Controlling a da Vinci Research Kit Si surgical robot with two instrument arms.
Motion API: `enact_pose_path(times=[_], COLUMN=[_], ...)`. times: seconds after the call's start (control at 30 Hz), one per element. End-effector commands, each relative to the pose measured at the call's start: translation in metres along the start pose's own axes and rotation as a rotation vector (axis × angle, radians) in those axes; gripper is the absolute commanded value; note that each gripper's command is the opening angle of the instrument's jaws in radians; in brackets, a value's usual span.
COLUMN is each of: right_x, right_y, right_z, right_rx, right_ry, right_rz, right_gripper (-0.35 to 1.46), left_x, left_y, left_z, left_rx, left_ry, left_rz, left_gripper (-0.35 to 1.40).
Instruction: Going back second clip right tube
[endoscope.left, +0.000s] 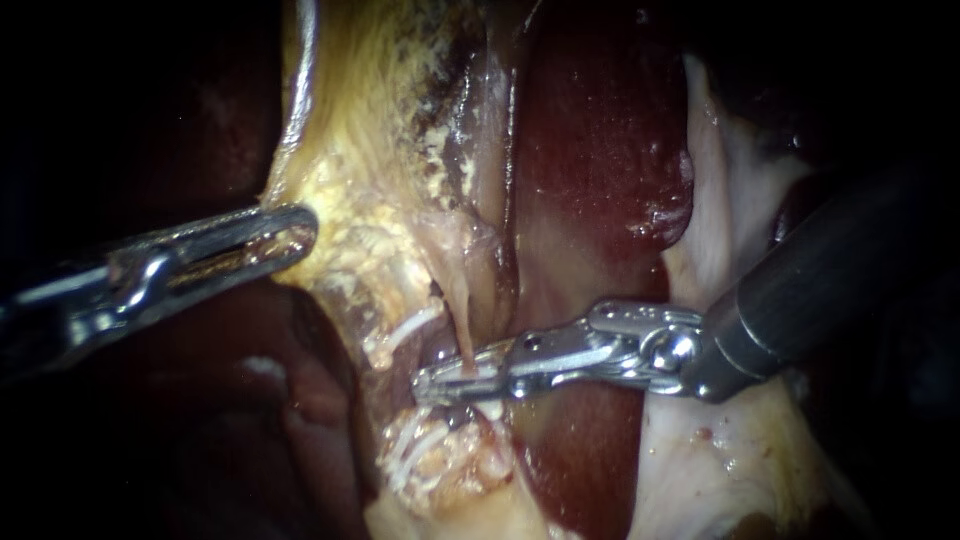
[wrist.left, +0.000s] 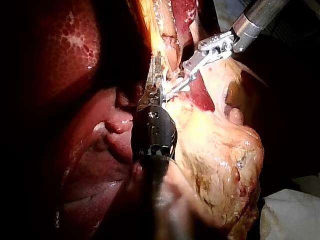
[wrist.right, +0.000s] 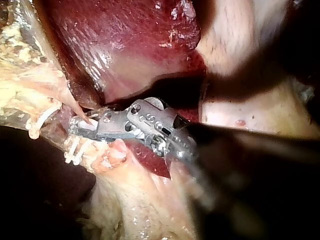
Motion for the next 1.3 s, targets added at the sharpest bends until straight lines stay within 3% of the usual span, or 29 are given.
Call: enact_pose_path(times=[0.03, 0.67, 0.77, 0.83, 1.0, 1.13, 1.3], right_x=[0.0, 0.0007, 0.0007, 0.0009, 0.001, 0.0012, 0.001], right_y=[0.0, -0.0011, -0.001, -0.001, -0.0018, -0.0032, -0.0036], right_z=[0.0, -0.0016, -0.0014, -0.001, -0.0005, 0.0001, 0.0008], right_rx=[0.0, 0.021, 0.034, 0.035, 0.056, 0.071, 0.081], right_ry=[0.0, 0.018, 0.037, 0.063, 0.114, 0.11, 0.104], right_rz=[0.0, 0.005, 0.004, -0.032, -0.141, -0.191, -0.227], right_gripper=[-0.35, -0.33, 0.34, 0.51, 0.59, 0.6, 0.6], left_x=[0.0, 0.0, 0.0, 0.0, 0.0, 0.0, 0.0], left_y=[0.0, 0.0001, 0.0001, 0.0001, 0.0002, 0.0016, 0.0031], left_z=[0.0, 0.0, 0.0, 0.0, 0.0, 0.0004, 0.0008], left_rx=[0.0, -0.003, -0.003, -0.003, -0.005, -0.021, -0.04], left_ry=[0.0, -0.001, -0.001, -0.001, -0.002, -0.006, -0.013], left_rz=[0.0, 0.0, 0.0, 0.0, 0.001, 0.009, 0.006], left_gripper=[-0.35, -0.35, -0.35, -0.35, -0.35, -0.35, -0.35])
